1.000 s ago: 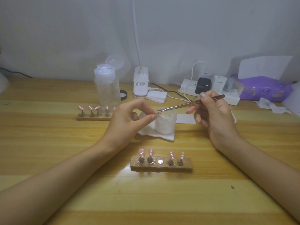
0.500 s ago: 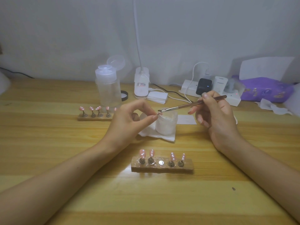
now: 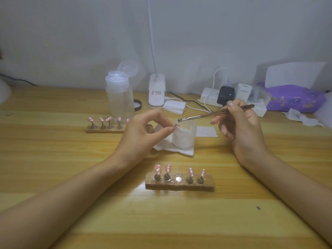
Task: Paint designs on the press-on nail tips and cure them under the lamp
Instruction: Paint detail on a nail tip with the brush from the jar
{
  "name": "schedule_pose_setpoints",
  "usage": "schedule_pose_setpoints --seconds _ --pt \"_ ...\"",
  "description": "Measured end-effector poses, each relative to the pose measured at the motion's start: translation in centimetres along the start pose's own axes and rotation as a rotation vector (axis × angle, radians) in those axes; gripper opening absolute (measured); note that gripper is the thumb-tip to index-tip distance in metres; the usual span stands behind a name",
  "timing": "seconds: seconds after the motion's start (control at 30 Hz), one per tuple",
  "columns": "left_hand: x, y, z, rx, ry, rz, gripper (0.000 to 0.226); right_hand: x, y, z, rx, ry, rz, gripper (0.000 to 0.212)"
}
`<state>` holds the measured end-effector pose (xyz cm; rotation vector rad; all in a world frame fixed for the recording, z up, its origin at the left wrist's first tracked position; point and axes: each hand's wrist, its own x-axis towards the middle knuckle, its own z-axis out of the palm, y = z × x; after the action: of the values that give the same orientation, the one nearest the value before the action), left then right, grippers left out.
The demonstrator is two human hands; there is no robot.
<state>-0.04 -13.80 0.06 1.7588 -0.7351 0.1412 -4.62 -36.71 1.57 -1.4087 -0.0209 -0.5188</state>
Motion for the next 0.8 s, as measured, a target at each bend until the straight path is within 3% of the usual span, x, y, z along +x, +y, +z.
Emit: schedule_pose_setpoints --seconds 0.4,0.53,0.67,0.8 --pt "0.05 0.17 0.22 0.004 0.036 -0.055 0.011 -0.16 -0.05 0.19 -0.026 -0.032 -0.008 0.024" --pt "0.03 0.4 0.27 0.004 0.039 -0.069 0.011 -0.02 -0.02 0.05 -0.017 0.033 0.027 0.022" --pt "-0.02 0.56 0.23 0.015 0.044 -0.083 0.012 -0.13 -0.05 0.09 -0.016 -0.032 -0.011 0.024" --pt "-0.04 0.68 0.26 0.005 0.04 -0.088 0.013 -0.05 0.08 0.02 -0.057 0.023 0.029 0.023"
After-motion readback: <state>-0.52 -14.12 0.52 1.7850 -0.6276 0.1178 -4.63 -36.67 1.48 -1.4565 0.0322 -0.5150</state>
